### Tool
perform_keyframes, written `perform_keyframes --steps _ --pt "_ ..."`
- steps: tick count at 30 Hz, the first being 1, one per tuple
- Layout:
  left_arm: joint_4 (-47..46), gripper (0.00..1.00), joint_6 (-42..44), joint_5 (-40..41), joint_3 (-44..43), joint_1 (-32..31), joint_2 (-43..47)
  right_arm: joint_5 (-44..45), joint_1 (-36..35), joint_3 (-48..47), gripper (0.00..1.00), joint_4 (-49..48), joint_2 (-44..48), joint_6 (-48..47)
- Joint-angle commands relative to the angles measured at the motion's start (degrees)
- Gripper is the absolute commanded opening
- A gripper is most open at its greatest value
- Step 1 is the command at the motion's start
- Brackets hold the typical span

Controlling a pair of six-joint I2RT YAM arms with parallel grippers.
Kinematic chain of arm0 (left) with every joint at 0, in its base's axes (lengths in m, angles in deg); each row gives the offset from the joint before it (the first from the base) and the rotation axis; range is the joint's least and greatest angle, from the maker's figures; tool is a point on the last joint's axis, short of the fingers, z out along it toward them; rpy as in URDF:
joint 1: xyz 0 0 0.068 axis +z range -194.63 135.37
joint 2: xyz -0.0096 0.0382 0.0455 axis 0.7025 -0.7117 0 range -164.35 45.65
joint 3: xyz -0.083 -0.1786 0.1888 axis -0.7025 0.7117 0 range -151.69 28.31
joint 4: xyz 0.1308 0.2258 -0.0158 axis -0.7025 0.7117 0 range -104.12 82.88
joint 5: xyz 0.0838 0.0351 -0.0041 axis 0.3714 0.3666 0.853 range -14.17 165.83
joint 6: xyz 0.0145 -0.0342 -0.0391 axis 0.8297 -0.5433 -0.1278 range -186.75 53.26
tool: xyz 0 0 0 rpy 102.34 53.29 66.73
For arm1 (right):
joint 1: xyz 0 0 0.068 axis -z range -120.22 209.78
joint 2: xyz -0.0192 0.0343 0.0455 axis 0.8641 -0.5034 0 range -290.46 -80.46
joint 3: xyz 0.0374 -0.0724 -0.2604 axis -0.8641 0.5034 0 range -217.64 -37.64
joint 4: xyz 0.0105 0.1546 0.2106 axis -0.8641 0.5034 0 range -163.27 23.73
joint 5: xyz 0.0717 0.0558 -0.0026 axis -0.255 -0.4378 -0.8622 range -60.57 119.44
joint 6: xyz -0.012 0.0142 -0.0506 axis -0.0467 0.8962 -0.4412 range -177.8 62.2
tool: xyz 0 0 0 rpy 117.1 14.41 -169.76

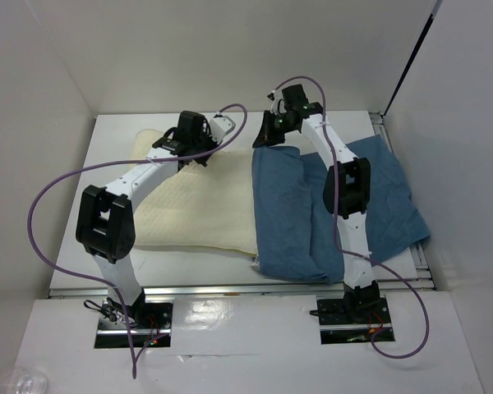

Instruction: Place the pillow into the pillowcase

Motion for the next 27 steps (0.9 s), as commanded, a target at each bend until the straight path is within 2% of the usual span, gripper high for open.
perform_keyframes --steps 1,3,6,10,11,13,16,18,20,27 --pt "-3.0 0.00 0.5 -1.7 -0.8 -0.7 2.8 -8.5 0.6 -1.7 0.01 -6.0 0.8 3.9" --pt "-3.0 0.00 0.5 -1.7 -1.3 -0.7 2.8 -9.2 0.6 -1.0 0.01 -6.6 0.2 4.6" --pt "-3.0 0.00 0.5 -1.7 -1.3 -0.7 2.3 -10.4 0.6 -0.5 0.13 -6.6 0.2 4.6" --pt "-3.0 0.00 0.5 -1.7 -1.9 -0.7 2.3 -10.4 1.1 0.1 0.11 -6.6 0.7 4.6" --pt "-3.0 0.00 1.0 -1.7 -2.4 -0.7 2.3 -10.4 1.1 0.1 0.20 -6.6 0.7 4.6" --pt "-3.0 0.00 1.0 -1.7 -2.4 -0.7 1.8 -10.9 1.1 0.6 0.22 -6.1 0.7 4.6" --pt "-3.0 0.00 1.0 -2.3 -2.4 -0.7 1.8 -10.9 1.1 2.2 0.12 -6.1 1.4 4.6" --pt "-3.0 0.00 1.0 -2.3 -2.4 -0.7 1.8 -10.9 1.7 2.2 0.13 -5.6 1.4 4.6" --pt "-3.0 0.00 1.0 -2.3 -2.4 -0.7 1.8 -10.9 1.7 3.8 0.00 -5.6 1.9 4.6" --pt "-3.6 0.00 1.0 -2.3 -2.4 -0.7 1.8 -11.3 1.7 2.3 0.00 -6.1 1.3 6.2"
